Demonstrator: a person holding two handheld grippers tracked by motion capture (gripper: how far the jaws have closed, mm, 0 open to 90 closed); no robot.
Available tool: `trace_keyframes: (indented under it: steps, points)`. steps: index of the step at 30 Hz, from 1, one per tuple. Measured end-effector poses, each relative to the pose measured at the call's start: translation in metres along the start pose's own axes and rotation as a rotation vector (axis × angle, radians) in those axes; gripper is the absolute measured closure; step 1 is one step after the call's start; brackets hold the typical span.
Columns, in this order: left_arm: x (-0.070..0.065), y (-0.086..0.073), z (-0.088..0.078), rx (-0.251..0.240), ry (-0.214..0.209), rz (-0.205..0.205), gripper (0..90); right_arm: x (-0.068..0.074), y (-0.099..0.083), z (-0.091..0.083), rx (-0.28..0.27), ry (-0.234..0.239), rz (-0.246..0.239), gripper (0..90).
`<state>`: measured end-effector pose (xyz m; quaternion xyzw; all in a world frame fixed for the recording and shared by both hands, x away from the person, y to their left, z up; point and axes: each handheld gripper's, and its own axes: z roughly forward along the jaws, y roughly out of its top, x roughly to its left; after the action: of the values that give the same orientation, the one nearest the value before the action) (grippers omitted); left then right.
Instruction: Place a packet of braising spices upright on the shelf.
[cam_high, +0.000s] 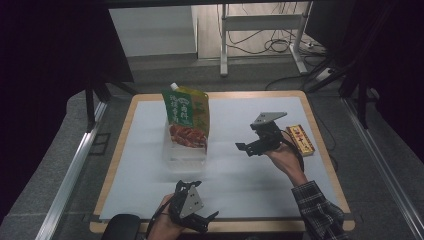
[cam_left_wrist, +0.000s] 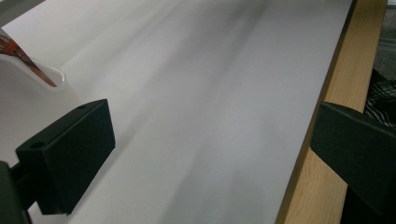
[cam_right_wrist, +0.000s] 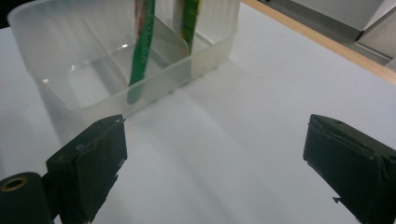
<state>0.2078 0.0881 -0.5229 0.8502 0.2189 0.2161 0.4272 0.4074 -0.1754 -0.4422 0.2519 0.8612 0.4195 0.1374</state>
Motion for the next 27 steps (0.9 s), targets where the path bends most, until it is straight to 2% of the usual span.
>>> trace_keyframes:
  steps: [3, 8, 10, 17, 27]
  points:
    - [0.000, 0.001, -0.001, 0.009, 0.001, 0.019, 0.0, -0.004, -0.004, 0.000, -0.005, -0.021, 0.015, 6.1]
    - [-0.001, 0.001, -0.001, 0.002, 0.000, 0.011, 0.0, -0.010, -0.010, 0.000, 0.019, -0.030, 0.035, 6.1]
    - [0.000, 0.001, -0.001, 0.006, 0.000, 0.017, 0.0, -0.013, -0.012, -0.001, 0.018, -0.036, 0.055, 6.1]
    - [0.000, 0.001, -0.001, 0.012, 0.000, 0.024, 0.0, -0.024, -0.018, -0.007, 0.037, -0.071, 0.080, 6.1]
    - [0.000, 0.000, 0.000, 0.019, 0.005, 0.026, 0.0, -0.049, -0.033, -0.015, 0.046, -0.141, 0.147, 6.1]
